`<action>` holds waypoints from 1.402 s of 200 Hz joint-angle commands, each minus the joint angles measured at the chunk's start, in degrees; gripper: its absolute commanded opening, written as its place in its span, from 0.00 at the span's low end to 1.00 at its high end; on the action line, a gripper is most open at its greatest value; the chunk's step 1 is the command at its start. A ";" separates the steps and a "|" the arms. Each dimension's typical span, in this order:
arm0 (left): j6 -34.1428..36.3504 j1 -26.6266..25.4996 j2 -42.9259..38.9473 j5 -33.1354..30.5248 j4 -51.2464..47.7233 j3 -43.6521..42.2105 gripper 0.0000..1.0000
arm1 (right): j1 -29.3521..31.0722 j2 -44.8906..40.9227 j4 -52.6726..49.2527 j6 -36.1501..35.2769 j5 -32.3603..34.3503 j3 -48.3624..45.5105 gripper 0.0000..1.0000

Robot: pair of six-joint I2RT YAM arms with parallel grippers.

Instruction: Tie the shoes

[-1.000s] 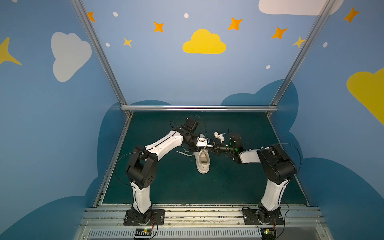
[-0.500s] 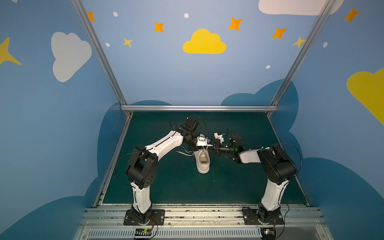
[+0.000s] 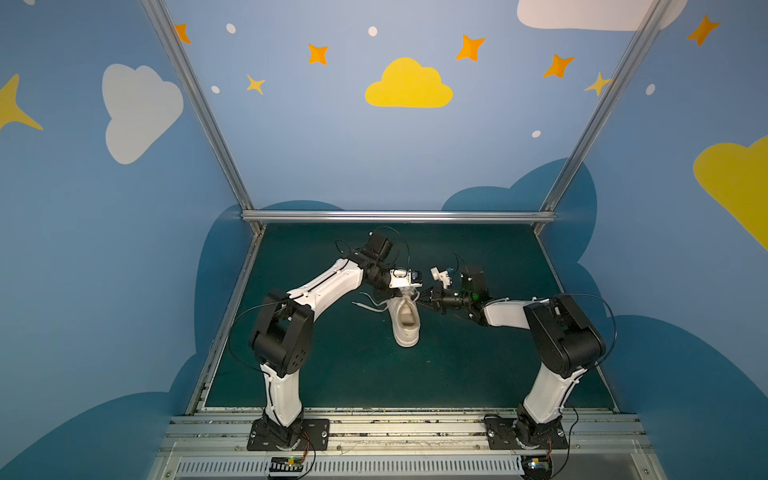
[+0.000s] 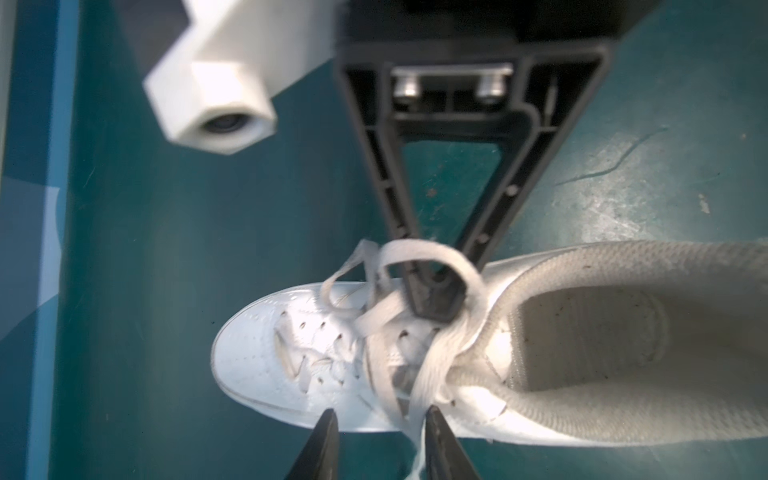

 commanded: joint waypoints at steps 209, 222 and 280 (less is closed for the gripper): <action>-25.24 0.49 14.71 15.13 -13.00 21.00 0.50 | 3.28 -7.41 -27.64 -24.46 11.54 6.79 0.00; -25.48 0.29 15.72 15.34 -13.56 22.02 0.51 | 3.34 -7.76 -27.67 -24.58 11.92 6.51 0.00; -26.97 -0.69 18.72 13.27 -14.30 24.65 0.52 | 3.69 -7.67 -29.07 -24.92 13.38 6.22 0.00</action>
